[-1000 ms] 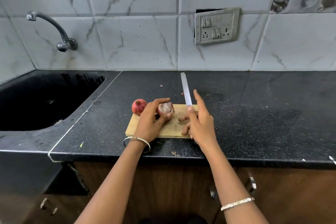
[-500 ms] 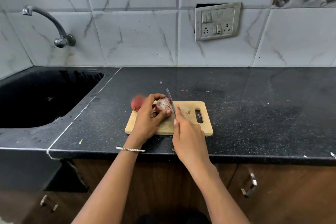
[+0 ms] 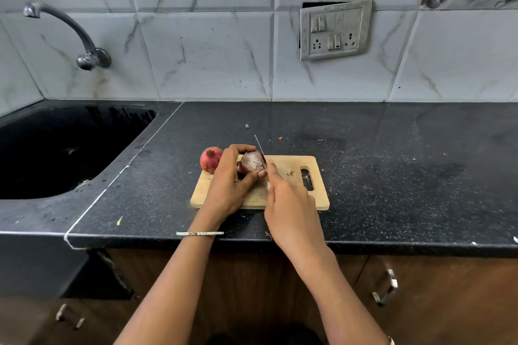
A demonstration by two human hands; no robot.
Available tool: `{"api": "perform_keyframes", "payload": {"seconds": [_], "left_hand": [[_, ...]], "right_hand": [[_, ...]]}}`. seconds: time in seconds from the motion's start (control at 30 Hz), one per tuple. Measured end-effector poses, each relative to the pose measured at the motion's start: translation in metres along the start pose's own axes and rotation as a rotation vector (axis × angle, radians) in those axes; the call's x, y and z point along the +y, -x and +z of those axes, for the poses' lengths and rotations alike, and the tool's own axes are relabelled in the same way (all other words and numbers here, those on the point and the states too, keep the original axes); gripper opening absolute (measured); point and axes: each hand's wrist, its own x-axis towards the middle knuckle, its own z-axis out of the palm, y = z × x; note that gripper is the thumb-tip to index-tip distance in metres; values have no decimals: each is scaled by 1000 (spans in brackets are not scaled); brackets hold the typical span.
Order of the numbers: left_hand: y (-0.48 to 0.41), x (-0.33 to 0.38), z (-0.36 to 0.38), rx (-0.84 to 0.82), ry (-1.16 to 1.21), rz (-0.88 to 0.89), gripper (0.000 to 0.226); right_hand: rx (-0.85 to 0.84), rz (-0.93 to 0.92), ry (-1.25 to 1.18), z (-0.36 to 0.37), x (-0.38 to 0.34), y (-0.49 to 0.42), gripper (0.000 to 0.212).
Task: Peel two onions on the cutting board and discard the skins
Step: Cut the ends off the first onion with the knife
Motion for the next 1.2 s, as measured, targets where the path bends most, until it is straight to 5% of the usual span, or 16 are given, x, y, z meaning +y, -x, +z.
{"api": "perform_keyframes", "payload": {"seconds": [1.2], "left_hand": [[-4, -2, 7, 60, -12, 51, 44]], "right_hand": [[-51, 65, -49, -6, -3, -23, 50]]}}
